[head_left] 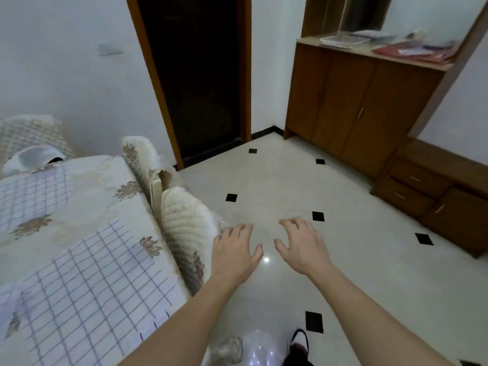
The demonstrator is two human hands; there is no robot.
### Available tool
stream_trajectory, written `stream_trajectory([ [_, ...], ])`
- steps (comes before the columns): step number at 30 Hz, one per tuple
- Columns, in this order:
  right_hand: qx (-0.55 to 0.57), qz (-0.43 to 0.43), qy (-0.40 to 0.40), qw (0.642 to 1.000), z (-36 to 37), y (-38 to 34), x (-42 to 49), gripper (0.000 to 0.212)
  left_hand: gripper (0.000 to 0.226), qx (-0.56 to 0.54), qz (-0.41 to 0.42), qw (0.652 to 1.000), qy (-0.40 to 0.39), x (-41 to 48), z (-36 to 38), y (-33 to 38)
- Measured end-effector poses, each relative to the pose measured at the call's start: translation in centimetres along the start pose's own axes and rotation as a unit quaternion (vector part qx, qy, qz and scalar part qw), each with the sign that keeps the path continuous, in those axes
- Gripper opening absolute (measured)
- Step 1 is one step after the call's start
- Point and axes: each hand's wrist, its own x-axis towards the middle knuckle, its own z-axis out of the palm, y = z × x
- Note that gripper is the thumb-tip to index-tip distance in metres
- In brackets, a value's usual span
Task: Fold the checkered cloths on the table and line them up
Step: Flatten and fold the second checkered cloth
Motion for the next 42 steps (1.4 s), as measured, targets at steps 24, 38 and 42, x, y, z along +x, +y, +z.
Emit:
stream_trajectory([
  [24,0.032,-0.114,-0.093,0.989,2.9,15.2,34.1,0.052,0.062,0.093,-0.122,0.986,-0.068,30.3,11.5,3.3],
  [38,0.025,-0.284,-0.122,0.951,8.5,-1.2,52.2,0.048,0.057,0.086,-0.262,0.961,0.024,39.7,10.4,-13.7],
  [42,0.038,-0.341,-0.111,0.933,9.4,-8.7,56.1,0.050,0.056,0.106,-0.298,0.945,0.079,40.8,7.9,-19.7],
])
